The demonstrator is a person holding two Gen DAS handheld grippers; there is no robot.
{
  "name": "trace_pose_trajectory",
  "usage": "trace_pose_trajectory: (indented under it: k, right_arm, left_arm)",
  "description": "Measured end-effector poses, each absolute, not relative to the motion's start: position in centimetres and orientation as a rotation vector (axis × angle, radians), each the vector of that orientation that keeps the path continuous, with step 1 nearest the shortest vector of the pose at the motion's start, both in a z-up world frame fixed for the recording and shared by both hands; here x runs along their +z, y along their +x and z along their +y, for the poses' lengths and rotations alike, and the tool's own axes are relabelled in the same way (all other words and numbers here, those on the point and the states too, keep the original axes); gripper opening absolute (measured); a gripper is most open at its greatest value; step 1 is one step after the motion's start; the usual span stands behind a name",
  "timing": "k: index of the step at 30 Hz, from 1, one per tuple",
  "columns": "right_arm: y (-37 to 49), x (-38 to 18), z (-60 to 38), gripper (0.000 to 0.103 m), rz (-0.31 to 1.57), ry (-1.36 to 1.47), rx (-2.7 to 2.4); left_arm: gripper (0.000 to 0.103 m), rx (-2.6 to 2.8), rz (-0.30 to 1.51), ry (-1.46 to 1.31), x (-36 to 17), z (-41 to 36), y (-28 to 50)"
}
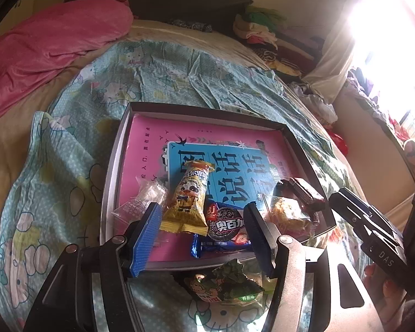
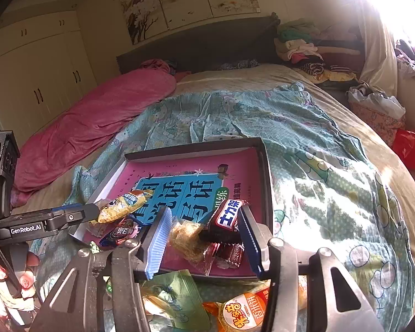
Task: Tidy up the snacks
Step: 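Release the chocolate bar into the tray with the right tool while the left tool releases the wafer bar, then move the left tool to the green cartoon snack pack while the right tool nears the green-printed clear bag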
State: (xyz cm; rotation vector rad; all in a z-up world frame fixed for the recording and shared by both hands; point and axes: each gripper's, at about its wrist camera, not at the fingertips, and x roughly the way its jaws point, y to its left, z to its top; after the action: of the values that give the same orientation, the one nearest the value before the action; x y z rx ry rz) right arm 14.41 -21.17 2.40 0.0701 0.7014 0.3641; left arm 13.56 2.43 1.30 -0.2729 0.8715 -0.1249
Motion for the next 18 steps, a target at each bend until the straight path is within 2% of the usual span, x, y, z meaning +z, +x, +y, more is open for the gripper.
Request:
trace_pose_trajectory:
  k: [4, 7, 18]
  right_arm:
    - [14.2, 2.6, -21.2, 0.054, 0.693, 0.074, 0.369]
    - [14.0, 2.8, -21.4, 0.060, 0.686, 0.075, 0.364]
    - [13.0, 3.7, -22.2, 0.066, 0.655, 0.086, 0.368]
  left_arm:
    - [0.071, -0.135, 0.866, -0.262, 1.6, 2.2, 13.3]
    - [0.074, -0.140, 0.856, -0.260, 1.8, 2.2, 13.0]
    - [0.076, -0.150, 0.840, -0.274, 2.5, 3.0, 12.0]
